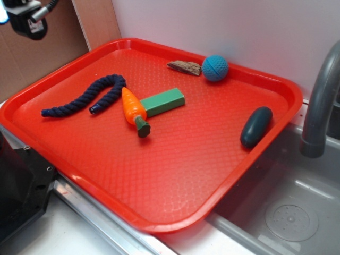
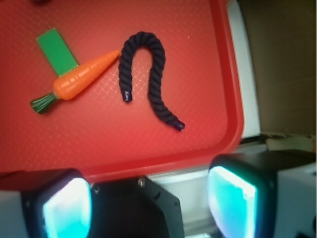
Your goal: Grab the blue rope.
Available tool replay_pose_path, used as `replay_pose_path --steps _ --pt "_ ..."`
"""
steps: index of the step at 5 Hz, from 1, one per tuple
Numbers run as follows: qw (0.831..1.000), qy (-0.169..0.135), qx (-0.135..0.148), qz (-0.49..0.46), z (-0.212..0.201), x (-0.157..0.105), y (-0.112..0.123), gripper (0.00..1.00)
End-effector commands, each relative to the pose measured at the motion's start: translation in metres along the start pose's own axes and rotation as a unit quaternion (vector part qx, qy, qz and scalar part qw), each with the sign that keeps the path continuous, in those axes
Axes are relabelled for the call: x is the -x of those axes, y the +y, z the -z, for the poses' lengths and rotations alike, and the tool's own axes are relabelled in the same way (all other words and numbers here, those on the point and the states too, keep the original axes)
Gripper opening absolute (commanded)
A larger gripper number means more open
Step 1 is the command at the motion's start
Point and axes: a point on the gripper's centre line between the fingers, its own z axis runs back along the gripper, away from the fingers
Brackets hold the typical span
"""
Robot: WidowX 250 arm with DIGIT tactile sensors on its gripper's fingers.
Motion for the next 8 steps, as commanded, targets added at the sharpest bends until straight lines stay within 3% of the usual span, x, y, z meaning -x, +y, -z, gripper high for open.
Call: replay_pose_path --steps 1,2,3,4,5,6,7,8 --pt "0.999 -0.017 -0.033 0.035 0.053 -0.019 0.022 1.0" --pt "0.988 -0.016 -0.014 0.154 0.081 -0.016 0.023 1.0" --pt "0.982 -0.02 -0.026 0.185 0.107 -0.021 0.025 1.0" --pt "0.981 -0.042 0.021 0.19 0.132 -0.03 0.008 1.0" --pt "0.978 -0.039 0.049 0.197 0.145 -0.031 0.004 1.0" --pt "0.98 -0.037 0.055 0.189 0.146 -0.032 0.003 1.0" --pt "0.982 -0.038 0.057 0.174 0.146 -0.031 0.004 0.0" --pt "0.983 -0.032 0.051 0.173 0.146 -0.031 0.003 0.0"
